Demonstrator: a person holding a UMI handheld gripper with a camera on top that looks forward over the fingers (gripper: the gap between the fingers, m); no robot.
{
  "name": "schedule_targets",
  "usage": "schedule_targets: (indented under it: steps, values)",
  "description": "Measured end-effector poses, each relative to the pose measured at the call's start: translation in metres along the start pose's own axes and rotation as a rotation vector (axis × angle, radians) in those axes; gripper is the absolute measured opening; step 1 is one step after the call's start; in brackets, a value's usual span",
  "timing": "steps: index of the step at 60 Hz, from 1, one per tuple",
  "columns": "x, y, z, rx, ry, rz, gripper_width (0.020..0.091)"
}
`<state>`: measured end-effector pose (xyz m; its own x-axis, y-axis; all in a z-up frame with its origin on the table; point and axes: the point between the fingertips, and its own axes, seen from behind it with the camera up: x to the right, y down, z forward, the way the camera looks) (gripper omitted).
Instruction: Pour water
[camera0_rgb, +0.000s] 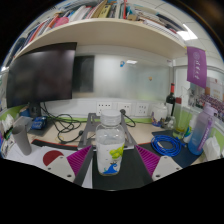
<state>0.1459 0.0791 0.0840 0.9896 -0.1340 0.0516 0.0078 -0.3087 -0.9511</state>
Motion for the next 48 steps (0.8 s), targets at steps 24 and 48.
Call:
schedule_targets:
  steps: [24,48]
  values:
    - [-0.017,0.001,0.045,0.026,-0.133,-0.037,0.05]
    - [-0.039,-0.046,0.024,0.005,-0.094,-0.235,0.0379]
